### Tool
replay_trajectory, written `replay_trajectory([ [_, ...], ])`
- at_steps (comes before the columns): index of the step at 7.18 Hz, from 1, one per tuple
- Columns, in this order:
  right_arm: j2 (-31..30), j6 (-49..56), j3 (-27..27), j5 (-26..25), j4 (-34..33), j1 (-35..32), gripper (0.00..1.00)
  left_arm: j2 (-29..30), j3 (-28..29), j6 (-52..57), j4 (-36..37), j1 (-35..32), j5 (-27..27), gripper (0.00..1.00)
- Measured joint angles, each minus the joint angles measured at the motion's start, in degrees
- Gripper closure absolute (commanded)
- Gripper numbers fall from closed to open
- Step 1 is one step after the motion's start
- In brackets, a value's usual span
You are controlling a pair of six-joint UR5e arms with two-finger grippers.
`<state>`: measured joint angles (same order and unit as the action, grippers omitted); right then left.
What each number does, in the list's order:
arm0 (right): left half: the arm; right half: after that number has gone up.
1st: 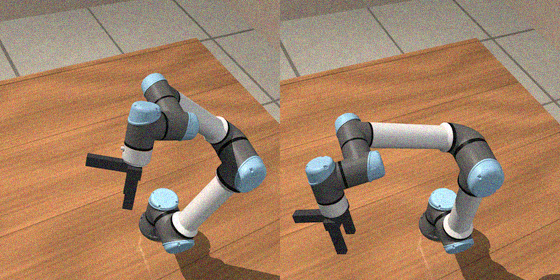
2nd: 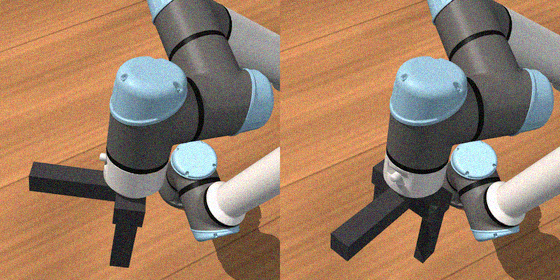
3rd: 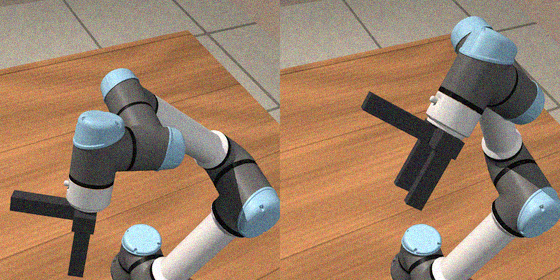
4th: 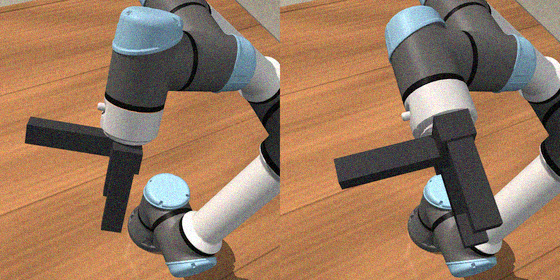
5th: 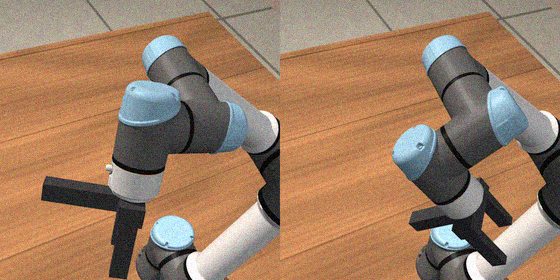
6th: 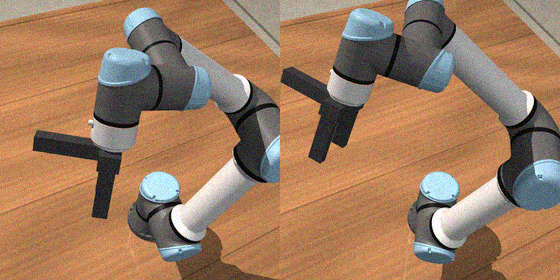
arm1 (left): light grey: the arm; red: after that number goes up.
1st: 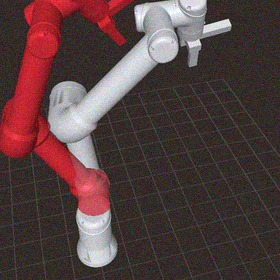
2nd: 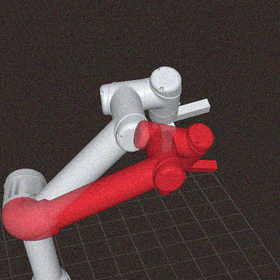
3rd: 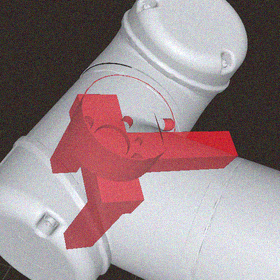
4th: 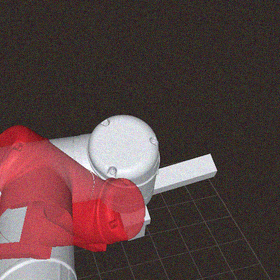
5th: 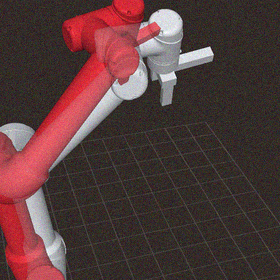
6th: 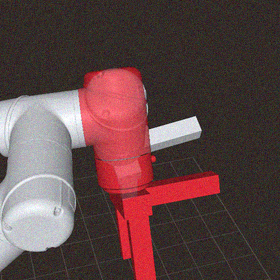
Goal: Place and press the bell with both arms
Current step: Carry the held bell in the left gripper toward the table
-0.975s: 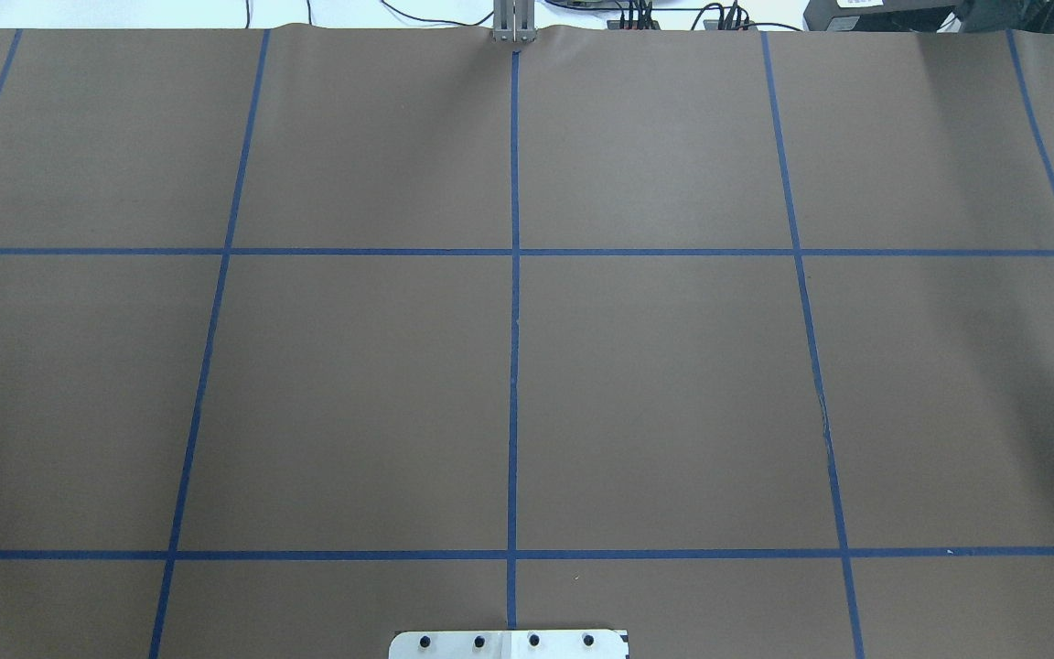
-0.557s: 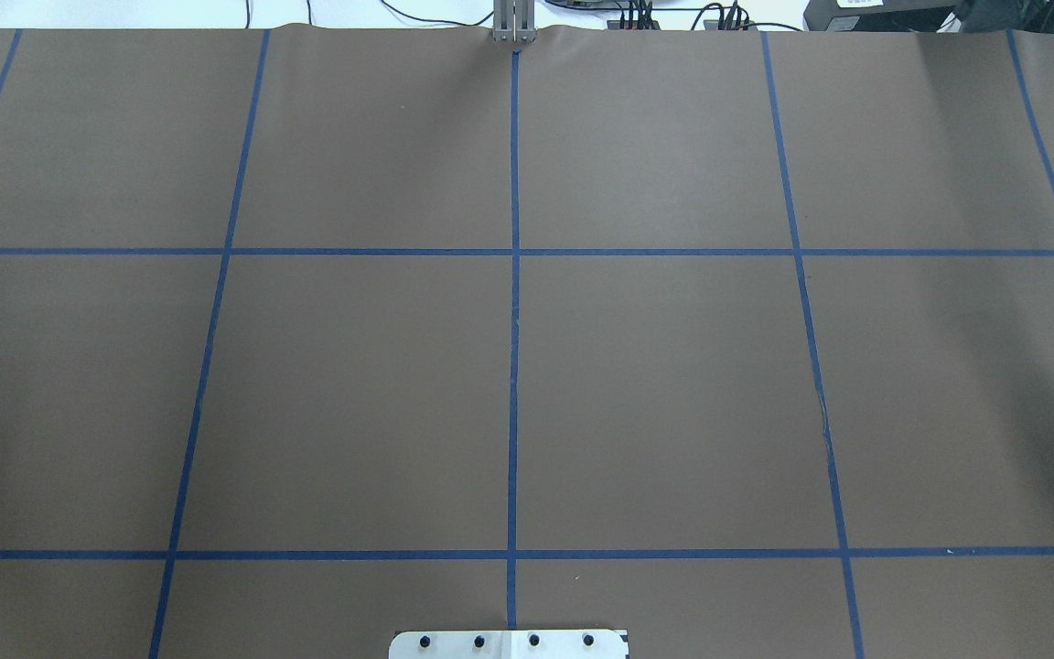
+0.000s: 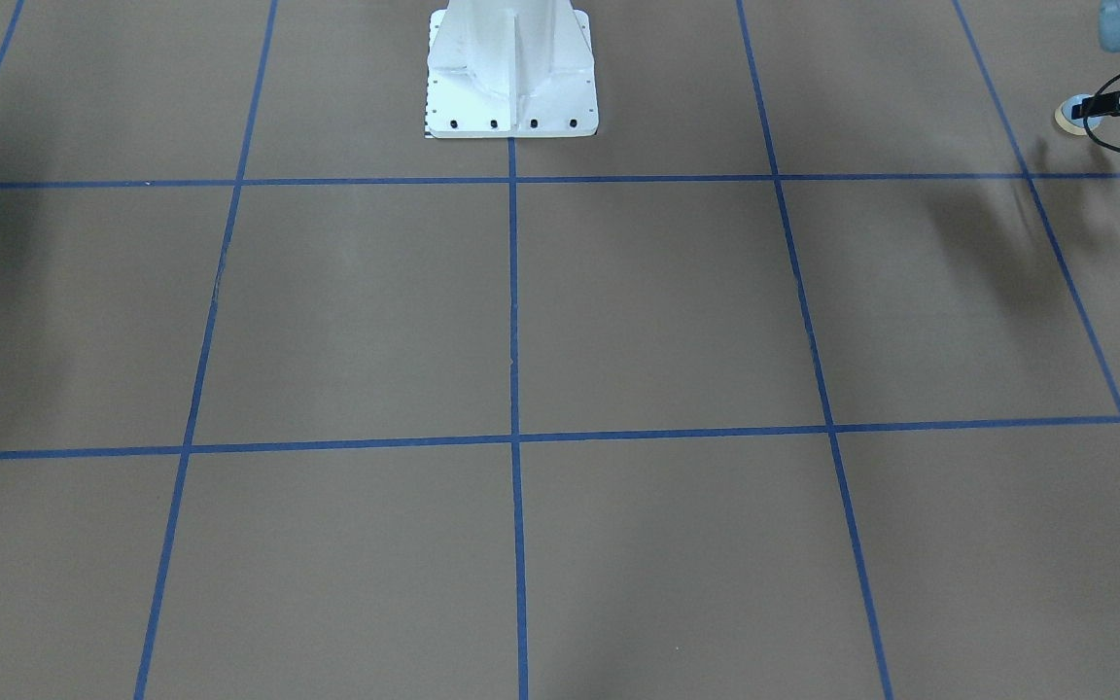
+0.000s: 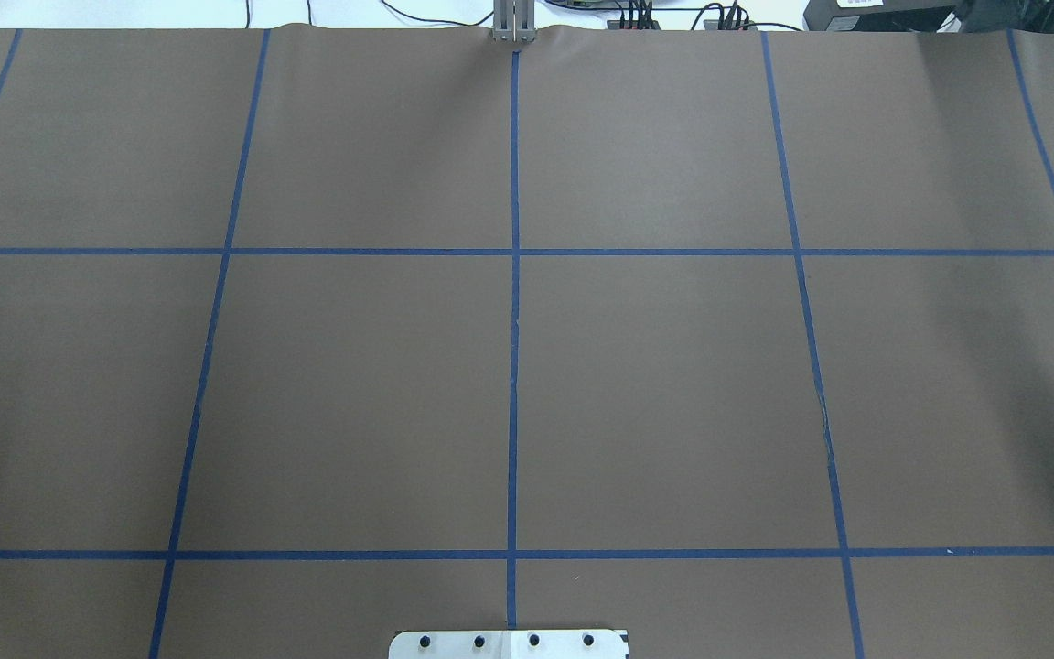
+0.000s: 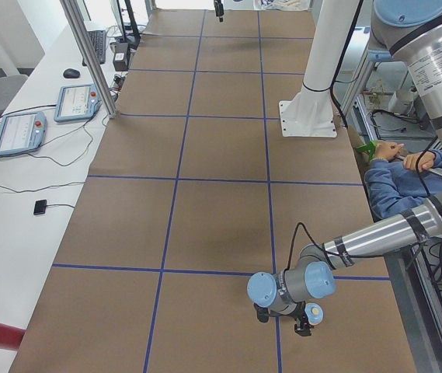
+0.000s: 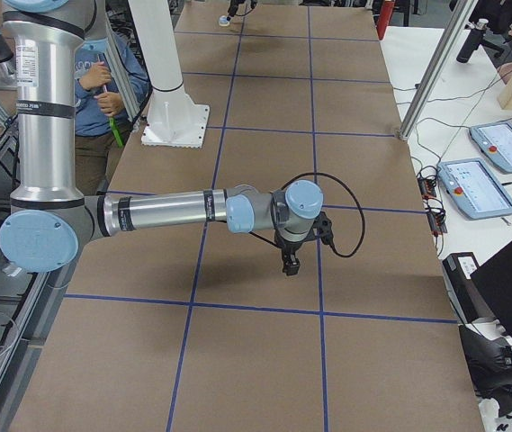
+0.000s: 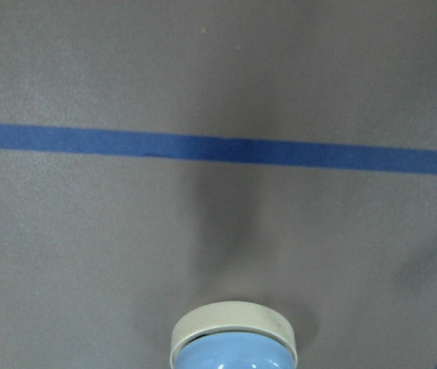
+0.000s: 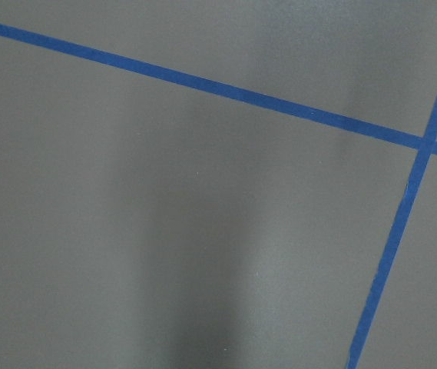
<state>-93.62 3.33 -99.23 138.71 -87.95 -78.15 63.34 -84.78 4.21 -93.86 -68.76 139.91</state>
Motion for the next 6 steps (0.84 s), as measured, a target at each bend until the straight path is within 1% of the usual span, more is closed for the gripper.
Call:
replay_trajectory([
  [2,-0.77,-0.40,0.03,-0.04,1.86,0.40,0.00,-0.67,0.15,0.43,-0.31,0.32,-0.12,0.00],
  [4,-0.84,-0.58,0.07,-0.12,2.13,1.14,0.00,-0.24,0.26,0.47,-0.39,0.56,0.37,0.00],
  [6,-0.86,-0.60,0.18,-0.36,2.16,1.64,0.00,0.45,0.79,-0.70,-0.33,2.73,0.38,0.00],
])
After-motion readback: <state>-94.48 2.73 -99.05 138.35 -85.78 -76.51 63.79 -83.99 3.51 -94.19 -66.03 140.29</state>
